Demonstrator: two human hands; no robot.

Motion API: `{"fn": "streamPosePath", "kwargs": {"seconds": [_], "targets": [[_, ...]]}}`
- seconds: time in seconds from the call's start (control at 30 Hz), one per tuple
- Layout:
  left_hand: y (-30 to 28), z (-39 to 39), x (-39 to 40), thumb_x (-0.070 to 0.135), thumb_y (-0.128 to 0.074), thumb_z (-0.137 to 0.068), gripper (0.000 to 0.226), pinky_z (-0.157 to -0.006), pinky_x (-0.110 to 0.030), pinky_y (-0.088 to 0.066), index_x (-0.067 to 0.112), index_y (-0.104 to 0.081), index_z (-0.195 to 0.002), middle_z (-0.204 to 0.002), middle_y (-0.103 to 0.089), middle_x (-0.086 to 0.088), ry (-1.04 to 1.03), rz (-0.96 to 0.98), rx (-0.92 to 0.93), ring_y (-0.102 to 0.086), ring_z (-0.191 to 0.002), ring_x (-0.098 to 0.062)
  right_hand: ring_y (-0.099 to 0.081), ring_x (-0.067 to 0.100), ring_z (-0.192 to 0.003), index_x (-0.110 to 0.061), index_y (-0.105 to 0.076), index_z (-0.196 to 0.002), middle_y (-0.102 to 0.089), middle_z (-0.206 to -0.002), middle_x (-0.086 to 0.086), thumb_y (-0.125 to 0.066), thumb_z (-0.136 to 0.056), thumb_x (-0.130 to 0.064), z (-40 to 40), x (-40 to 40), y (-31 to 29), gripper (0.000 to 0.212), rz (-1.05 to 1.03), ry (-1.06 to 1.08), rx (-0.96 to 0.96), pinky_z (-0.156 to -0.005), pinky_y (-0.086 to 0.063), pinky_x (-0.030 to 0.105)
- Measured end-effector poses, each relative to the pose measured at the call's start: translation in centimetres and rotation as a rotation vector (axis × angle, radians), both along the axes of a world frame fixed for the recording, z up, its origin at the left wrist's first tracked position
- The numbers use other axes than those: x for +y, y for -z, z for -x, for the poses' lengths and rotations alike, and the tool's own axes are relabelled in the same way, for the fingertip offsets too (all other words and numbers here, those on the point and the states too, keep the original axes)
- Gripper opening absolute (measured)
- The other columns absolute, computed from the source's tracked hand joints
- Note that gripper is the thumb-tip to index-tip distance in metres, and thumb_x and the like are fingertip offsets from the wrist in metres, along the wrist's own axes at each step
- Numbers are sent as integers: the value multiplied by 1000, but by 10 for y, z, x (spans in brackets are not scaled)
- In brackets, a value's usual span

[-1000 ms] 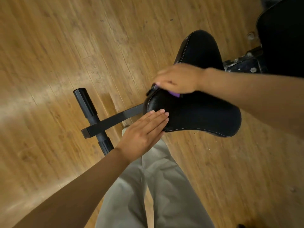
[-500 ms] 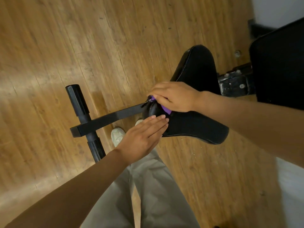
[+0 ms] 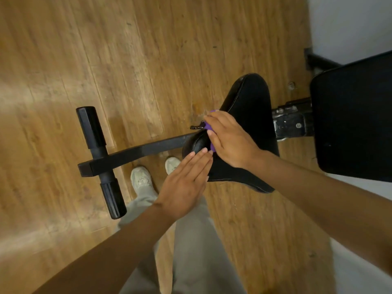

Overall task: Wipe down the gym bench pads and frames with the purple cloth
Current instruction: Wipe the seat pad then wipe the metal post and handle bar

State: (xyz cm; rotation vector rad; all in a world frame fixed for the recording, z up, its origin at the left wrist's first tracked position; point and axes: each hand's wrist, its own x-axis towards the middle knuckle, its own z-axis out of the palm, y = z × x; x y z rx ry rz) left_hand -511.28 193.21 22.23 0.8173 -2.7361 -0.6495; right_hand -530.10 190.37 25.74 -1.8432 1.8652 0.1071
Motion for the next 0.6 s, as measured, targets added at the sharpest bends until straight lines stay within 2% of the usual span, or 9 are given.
{"fn": "streamPosePath", "kwargs": {"seconds": [0.07, 0.13, 0.23, 0.27, 0.33, 0.43, 0.53, 0.6], "targets": [[-1, 1, -1, 19, -39, -98, 45, -121, -34, -11, 1, -46, -139, -146, -45, -13, -27, -24, -8, -33, -140, -21, -41, 21, -128, -7, -50, -131, -50, -131, 8, -38, -99, -25, 18, -12, 6, 38, -36, -12, 23, -109, -33, 31], [-4, 3, -1, 20, -40, -98, 45, -121, -33, -10, 1, -46, -138, -146, -45, -13, -50, -53, -24, -31, -140, -20, -48, 21, -115, -10, -58, -115, -54, -115, 6, -35, -96, -29, 42, -37, 20, 36, -54, 18, 121, -99, -42, 32], [-8, 7, 1, 21, -42, -97, 46, -119, -34, -15, 1, -47, -138, -145, -46, -13, -95, -117, -27, -32, -139, -20, -49, 25, -105, -11, -62, -94, -56, -106, 10, -34, -94, -32, 75, -81, 31, 35, -102, 36, 303, -92, -42, 36], [-10, 10, 2, 22, -44, -97, 46, -119, -34, -17, 1, -48, -138, -145, -46, -12, -123, -139, -26, -32, -139, -20, -49, 27, -107, -12, -62, -95, -56, -110, 12, -35, -96, -31, 81, -95, 30, 34, -163, 43, 367, -93, -42, 37], [-14, 16, 3, 22, -45, -97, 46, -118, -35, -22, 1, -49, -137, -145, -46, -12, -187, -179, -25, -34, -139, -20, -47, 33, -113, -7, -61, -109, -53, -119, 17, -33, -99, -27, 89, -116, 33, 36, -309, 105, 490, -98, -39, 39], [-18, 28, 5, 21, -48, -97, 45, -116, -37, -27, 0, -49, -137, -146, -45, -13, -261, -225, -18, -34, -140, -21, -38, 35, -123, -3, -52, -127, -46, -129, 20, -27, -97, -25, 86, -114, 39, 45, -339, 156, 556, -111, -26, 43], [-19, 34, 8, 22, -47, -97, 46, -117, -37, -25, 2, -46, -139, -148, -43, -11, -307, -243, -37, -31, -142, -20, -14, 35, -143, 0, -36, -141, -25, -150, 22, -27, -96, -33, 56, -72, 35, 56, -208, 157, 422, -119, -10, 45], [-19, 37, 9, 22, -46, -98, 47, -119, -36, -23, 2, -45, -140, -149, -41, -10, -328, -251, -50, -29, -143, -19, -7, 31, -146, 0, -29, -145, -21, -154, 20, -27, -98, -37, 35, -43, 20, 59, -155, 95, 319, -120, -7, 43]]}}
